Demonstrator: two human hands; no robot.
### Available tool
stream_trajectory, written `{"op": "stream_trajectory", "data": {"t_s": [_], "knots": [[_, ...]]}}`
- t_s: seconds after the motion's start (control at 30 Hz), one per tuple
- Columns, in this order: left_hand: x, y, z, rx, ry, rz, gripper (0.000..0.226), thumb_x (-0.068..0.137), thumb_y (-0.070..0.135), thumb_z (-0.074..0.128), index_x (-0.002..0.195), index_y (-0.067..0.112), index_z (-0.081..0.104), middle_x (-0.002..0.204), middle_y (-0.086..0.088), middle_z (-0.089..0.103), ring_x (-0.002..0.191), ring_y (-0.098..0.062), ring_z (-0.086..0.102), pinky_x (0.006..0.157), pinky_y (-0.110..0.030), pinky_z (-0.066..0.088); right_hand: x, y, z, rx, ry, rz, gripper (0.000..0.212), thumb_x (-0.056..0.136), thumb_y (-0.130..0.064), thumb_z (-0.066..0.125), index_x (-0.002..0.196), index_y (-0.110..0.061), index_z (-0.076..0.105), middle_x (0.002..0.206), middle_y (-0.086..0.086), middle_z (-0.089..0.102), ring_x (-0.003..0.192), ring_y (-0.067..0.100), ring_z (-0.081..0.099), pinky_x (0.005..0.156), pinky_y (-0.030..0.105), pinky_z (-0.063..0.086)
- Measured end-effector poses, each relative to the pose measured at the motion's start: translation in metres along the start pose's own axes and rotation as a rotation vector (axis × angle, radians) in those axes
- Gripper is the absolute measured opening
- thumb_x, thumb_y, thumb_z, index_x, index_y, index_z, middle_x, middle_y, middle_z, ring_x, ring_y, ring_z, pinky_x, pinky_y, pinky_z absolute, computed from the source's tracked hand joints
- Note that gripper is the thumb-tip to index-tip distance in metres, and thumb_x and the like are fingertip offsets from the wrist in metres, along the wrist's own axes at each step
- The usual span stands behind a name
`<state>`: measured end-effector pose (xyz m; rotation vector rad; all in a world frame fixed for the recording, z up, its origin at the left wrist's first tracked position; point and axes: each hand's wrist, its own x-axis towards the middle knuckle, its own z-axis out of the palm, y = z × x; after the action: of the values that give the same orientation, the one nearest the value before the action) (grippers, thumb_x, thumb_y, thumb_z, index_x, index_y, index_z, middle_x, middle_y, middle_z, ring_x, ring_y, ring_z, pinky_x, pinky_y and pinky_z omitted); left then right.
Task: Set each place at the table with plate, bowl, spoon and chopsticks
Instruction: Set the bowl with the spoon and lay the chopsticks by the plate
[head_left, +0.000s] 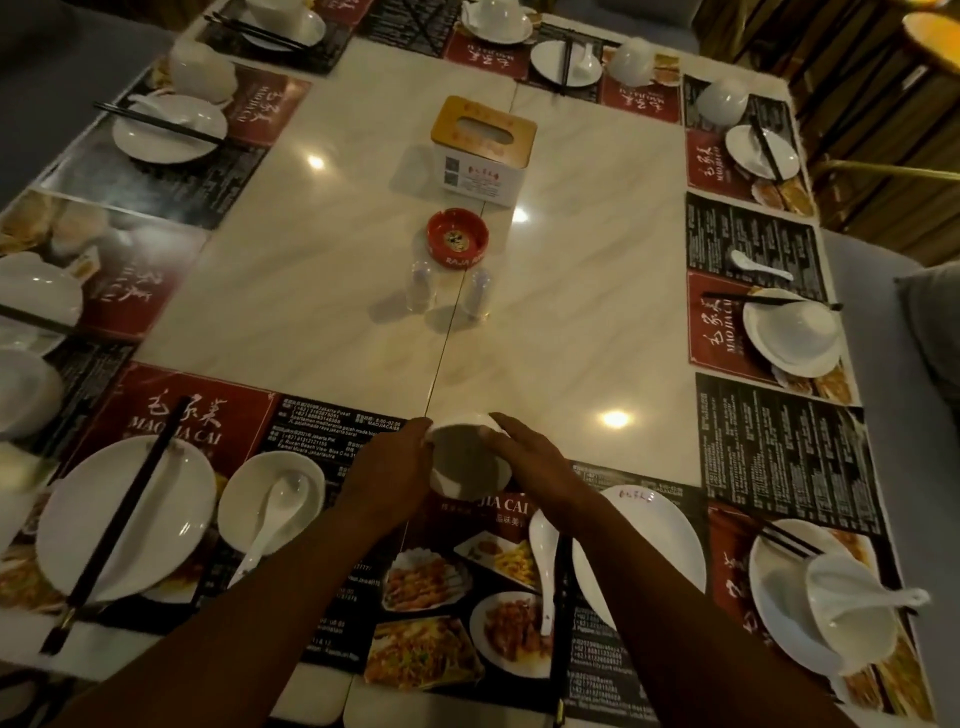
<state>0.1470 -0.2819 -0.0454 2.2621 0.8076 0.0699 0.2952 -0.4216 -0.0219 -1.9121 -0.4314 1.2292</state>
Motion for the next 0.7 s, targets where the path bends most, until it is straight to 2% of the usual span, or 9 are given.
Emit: {"op": "stream_trajectory", "data": {"t_s": [0.1,0.2,0.27,0.37,0.5,0.63,0.7], "knots": [[0.009,-0.006,0.002,0.011,-0.044,-0.048,0.028,0.098,0.021,0.054,0.125,0.018,0.047,0.089,-0.005,0.067,0.071,-0.021,0.062,0.055,-0.030,0.046,0.006,0.000,-0.002,-0.266,0.068,-0.032,0.038,0.101,-0.036,0.050,0.138,-0.025,0.050,0.122,0.007,0.065,0.106,0.024,0.064,0.087,0.041,0.057],[0.015,-0.010,0.005,0.002,-0.079,-0.057,0.035,0.096,0.020,0.058,0.124,0.020,0.038,0.094,-0.006,0.067,0.073,-0.020,0.061,0.055,-0.029,0.044,0.015,0.003,0.001,-0.525,0.102,-0.042,0.032,0.104,-0.030,0.042,0.133,-0.017,0.049,0.122,0.012,0.064,0.105,0.031,0.063,0.076,0.036,0.051],[0.018,-0.011,0.007,0.024,-0.100,-0.053,0.032,0.096,0.021,0.058,0.122,0.020,0.038,0.095,-0.007,0.066,0.074,-0.020,0.059,0.052,-0.027,0.040,0.019,0.005,0.004,-0.616,0.136,-0.036,0.028,0.104,-0.028,0.042,0.123,-0.012,0.054,0.117,0.014,0.066,0.104,0.033,0.062,0.075,0.035,0.049],[0.022,-0.016,0.009,0.011,-0.121,-0.046,0.030,0.098,0.023,0.056,0.124,0.019,0.040,0.100,-0.008,0.067,0.076,-0.020,0.060,0.050,-0.022,0.037,0.023,0.006,0.006,-0.662,0.163,-0.041,0.027,0.103,-0.027,0.044,0.116,-0.010,0.061,0.112,0.012,0.068,0.104,0.031,0.062,0.082,0.040,0.053],[0.029,-0.020,0.012,-0.008,-0.142,-0.024,0.032,0.100,0.024,0.053,0.130,0.018,0.043,0.104,-0.011,0.070,0.078,-0.023,0.064,0.051,-0.025,0.040,0.028,0.011,0.002,-0.639,0.172,0.004,0.028,0.102,-0.028,0.048,0.116,-0.010,0.065,0.111,0.012,0.069,0.103,0.030,0.063,0.084,0.042,0.054],[0.035,-0.025,0.013,-0.022,-0.115,-0.021,0.033,0.101,0.031,0.051,0.132,0.020,0.046,0.100,-0.011,0.072,0.079,-0.025,0.067,0.063,-0.035,0.054,0.029,0.011,0.000,-0.614,0.182,0.022,0.033,0.103,-0.035,0.048,0.119,-0.012,0.065,0.115,0.011,0.069,0.105,0.031,0.063,0.089,0.045,0.053],[0.035,-0.026,0.013,-0.030,-0.118,-0.027,0.034,0.101,0.033,0.050,0.132,0.021,0.047,0.099,-0.012,0.072,0.080,-0.026,0.067,0.067,-0.038,0.056,0.025,0.011,-0.001,-0.568,0.182,0.025,0.036,0.104,-0.040,0.046,0.124,-0.016,0.064,0.120,0.009,0.069,0.108,0.028,0.063,0.091,0.042,0.052]]}}
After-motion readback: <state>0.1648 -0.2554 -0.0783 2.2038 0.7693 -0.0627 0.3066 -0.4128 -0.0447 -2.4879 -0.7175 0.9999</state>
